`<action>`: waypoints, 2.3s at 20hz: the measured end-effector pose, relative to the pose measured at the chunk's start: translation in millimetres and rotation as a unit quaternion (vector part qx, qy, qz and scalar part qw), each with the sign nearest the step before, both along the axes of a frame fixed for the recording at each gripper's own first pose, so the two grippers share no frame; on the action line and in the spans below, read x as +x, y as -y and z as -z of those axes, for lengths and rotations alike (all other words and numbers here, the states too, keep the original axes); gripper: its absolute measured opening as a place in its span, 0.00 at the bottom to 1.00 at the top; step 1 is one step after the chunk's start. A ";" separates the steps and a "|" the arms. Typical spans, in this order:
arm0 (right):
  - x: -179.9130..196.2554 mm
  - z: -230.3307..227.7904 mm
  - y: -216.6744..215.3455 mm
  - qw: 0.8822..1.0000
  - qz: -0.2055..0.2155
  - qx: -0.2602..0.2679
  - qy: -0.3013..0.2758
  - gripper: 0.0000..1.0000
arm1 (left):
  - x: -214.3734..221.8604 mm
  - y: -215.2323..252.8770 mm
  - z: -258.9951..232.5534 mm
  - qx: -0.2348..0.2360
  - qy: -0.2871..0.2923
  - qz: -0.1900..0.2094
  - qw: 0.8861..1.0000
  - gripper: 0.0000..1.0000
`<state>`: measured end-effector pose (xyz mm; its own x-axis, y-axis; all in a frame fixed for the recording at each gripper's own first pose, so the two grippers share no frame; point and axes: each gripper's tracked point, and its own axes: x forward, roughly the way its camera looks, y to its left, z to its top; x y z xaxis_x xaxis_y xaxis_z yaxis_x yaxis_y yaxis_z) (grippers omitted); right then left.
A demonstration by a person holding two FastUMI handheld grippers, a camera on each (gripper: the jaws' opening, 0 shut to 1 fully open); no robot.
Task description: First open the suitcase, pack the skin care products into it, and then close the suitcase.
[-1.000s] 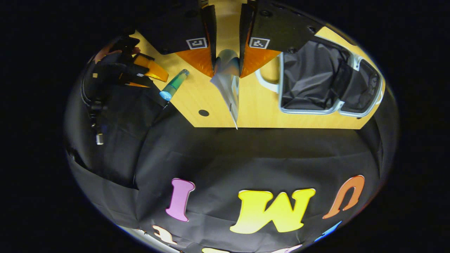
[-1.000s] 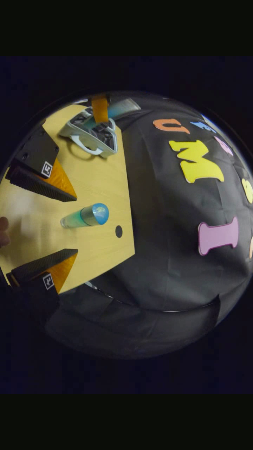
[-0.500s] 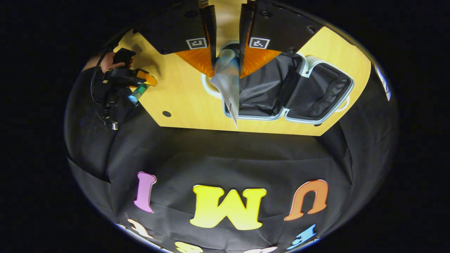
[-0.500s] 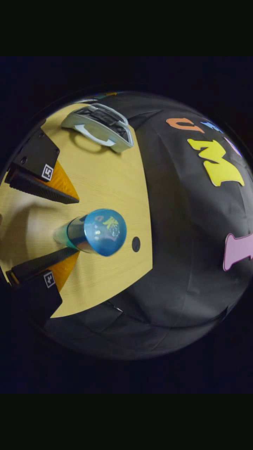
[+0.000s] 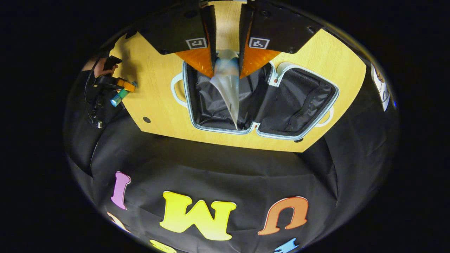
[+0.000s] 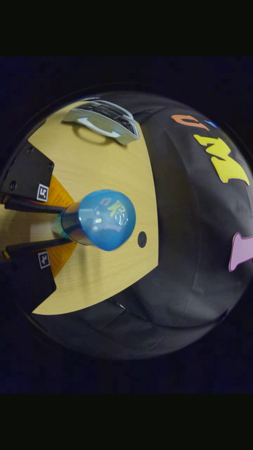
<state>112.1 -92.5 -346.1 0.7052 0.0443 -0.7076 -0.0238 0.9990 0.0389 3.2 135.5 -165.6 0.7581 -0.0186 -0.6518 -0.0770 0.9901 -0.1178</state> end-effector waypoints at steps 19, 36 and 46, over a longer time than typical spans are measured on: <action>-180.5 -130.2 -50.3 0.990 -0.042 0.133 -0.036 0.32 | 44.2 -31.0 135.7 -0.046 -0.401 0.156 0.901 0.29; -178.7 -147.2 -127.0 0.984 -0.111 0.130 -0.043 0.32 | 50.0 -15.8 130.6 -0.078 -0.379 0.124 0.914 0.97; -88.7 -134.3 -349.7 0.937 -0.216 0.181 -0.206 0.32 | 9.0 -68.8 10.1 -0.136 -0.001 0.057 0.989 0.96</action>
<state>23.4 257.2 -211.8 0.2365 0.5525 -0.7992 -0.3308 0.8192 0.4685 12.2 204.3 -175.7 0.7396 -0.2795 -0.6122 0.0334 0.9238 -0.3814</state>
